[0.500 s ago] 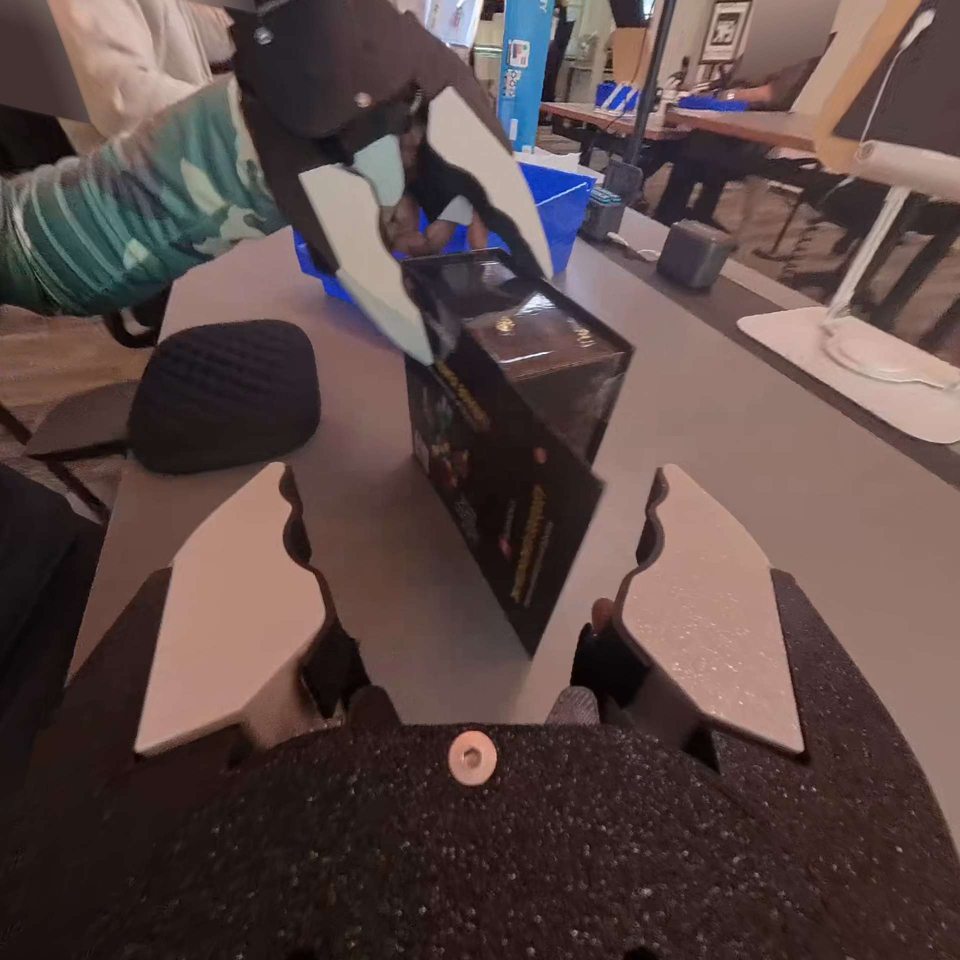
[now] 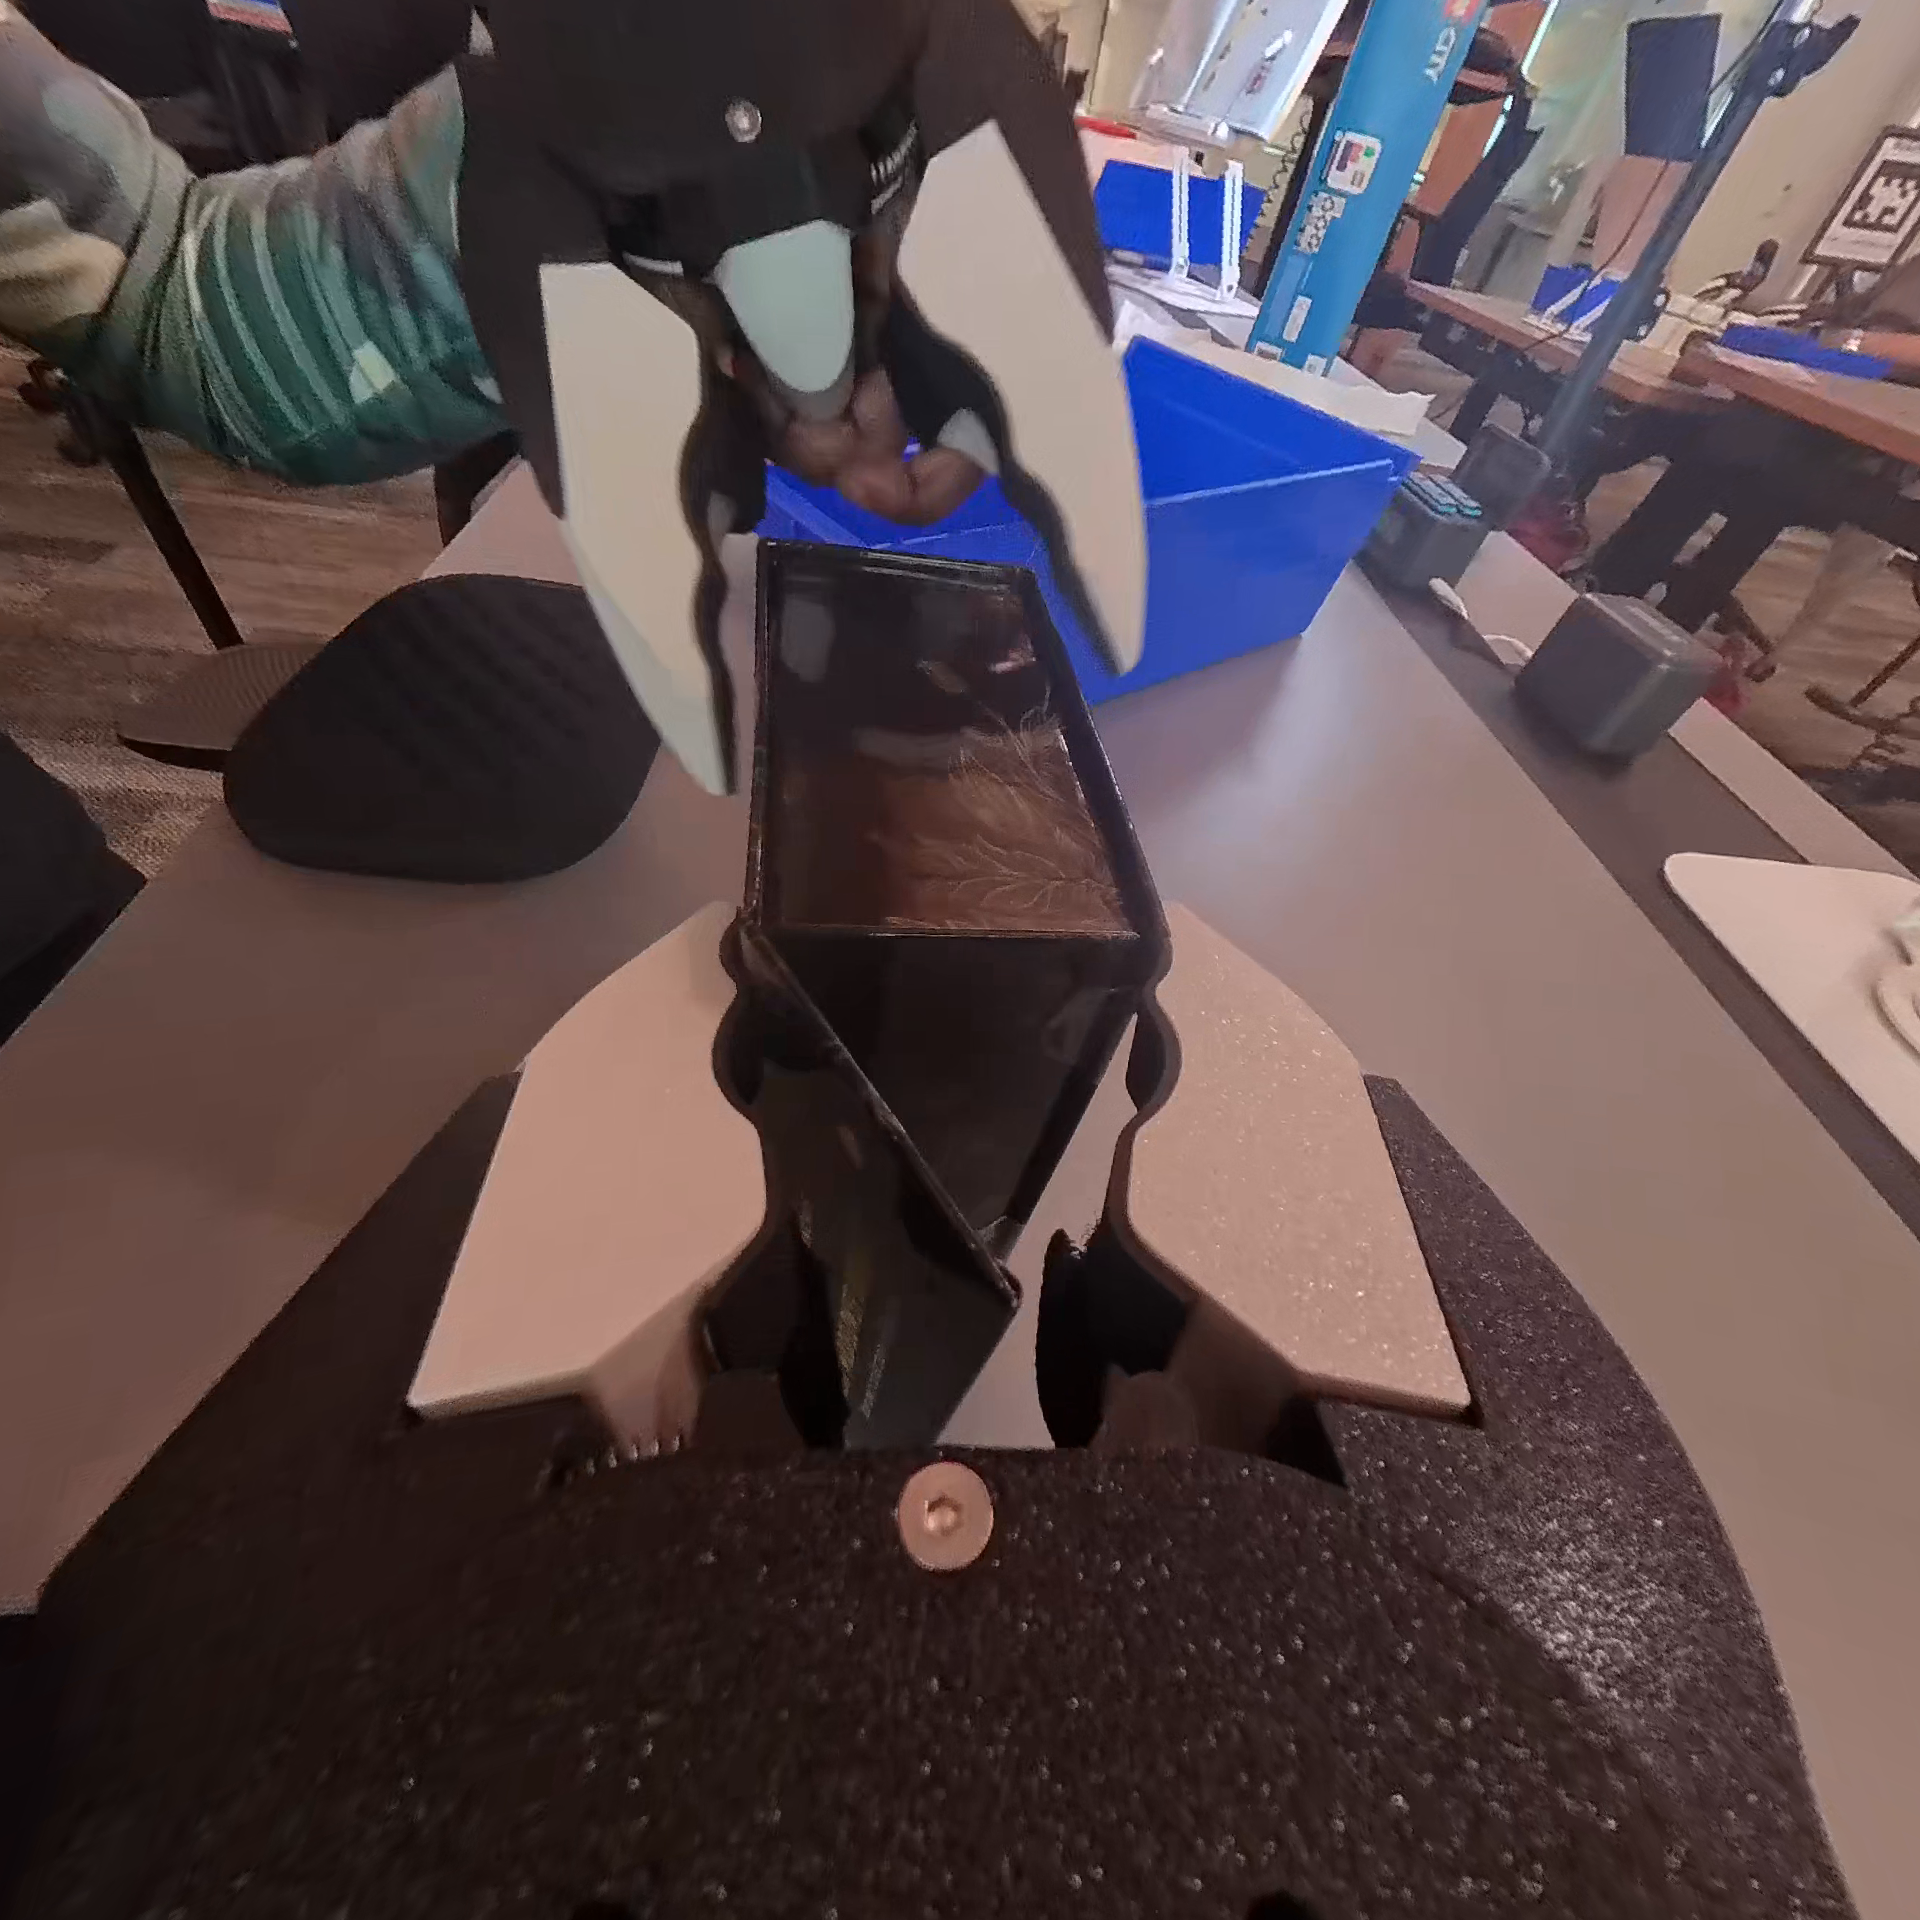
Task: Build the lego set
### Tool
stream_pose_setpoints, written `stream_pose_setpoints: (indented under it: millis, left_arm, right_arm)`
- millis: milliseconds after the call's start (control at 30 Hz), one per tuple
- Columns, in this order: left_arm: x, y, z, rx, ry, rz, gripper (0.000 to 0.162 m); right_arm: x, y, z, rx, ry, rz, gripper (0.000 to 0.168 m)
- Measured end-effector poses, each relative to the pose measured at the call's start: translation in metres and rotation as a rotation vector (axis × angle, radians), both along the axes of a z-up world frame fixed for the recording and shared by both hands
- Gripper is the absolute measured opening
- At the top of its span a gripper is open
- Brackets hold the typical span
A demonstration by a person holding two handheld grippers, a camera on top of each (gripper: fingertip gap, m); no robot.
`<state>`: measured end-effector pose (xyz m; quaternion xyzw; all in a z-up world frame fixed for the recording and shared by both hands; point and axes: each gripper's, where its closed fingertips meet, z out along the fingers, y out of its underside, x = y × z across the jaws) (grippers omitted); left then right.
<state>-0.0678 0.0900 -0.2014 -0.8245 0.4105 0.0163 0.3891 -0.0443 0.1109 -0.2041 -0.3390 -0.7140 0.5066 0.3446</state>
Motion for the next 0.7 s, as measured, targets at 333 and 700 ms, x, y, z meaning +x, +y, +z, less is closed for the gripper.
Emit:
stream_pose_setpoints:
  millis: [333, 700]
  left_arm:
    - [0.004, 0.003, -0.017, -0.300, 0.238, 0.006, 0.077]
    - [-0.029, -0.050, -0.003, 0.041, -0.160, 0.122, 0.076]
  right_arm:
    - [-0.003, -0.005, 0.002, 0.132, -0.169, -0.030, 0.070]
    - [-0.011, -0.010, 0.055, -0.029, 0.039, -0.040, 0.106]
